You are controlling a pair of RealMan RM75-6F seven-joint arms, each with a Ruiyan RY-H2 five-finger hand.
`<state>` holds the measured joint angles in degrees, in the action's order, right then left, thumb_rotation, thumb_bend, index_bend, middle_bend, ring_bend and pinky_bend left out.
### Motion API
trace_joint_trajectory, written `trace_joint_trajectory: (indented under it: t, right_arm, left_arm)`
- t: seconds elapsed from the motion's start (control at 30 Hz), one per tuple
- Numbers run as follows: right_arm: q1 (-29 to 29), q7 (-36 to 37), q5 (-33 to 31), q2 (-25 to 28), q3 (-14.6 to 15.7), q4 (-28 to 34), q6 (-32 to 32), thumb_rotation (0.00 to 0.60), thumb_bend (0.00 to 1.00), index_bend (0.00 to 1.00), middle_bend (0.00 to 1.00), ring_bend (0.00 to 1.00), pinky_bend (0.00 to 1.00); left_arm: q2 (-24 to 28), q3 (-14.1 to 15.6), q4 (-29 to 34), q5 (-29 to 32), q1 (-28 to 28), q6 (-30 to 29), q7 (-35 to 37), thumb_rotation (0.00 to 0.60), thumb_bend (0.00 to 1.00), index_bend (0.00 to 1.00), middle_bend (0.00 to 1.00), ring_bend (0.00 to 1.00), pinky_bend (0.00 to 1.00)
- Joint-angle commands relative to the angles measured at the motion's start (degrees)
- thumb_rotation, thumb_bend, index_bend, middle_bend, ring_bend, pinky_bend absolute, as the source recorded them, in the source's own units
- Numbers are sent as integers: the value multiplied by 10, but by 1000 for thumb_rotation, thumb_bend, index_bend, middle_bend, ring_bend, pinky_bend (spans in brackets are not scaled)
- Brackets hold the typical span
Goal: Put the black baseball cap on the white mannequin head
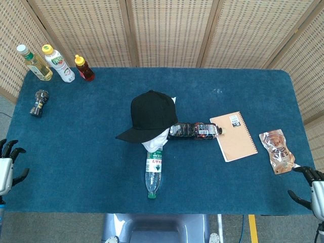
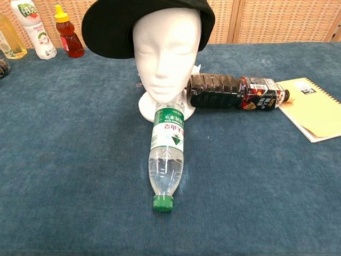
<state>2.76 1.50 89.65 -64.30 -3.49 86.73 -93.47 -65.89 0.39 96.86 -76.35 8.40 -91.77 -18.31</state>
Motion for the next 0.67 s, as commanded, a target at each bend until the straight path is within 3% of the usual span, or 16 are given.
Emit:
trace_joint_trajectory:
  t: [0.03,0.67]
  right_arm:
    - [-2,-3,-1,-1,-2,-1,2,600,153,341,391,429,410]
    - [4,28,1,-9,2,-26,-10,600,153,342,391,428,410]
  left_arm:
    - [0,-2,-1,3,-9,0,13,600,197,357,199,97,371]
    - [18,-18,28,-14,-29,3,17,600,197,359,199,98,371]
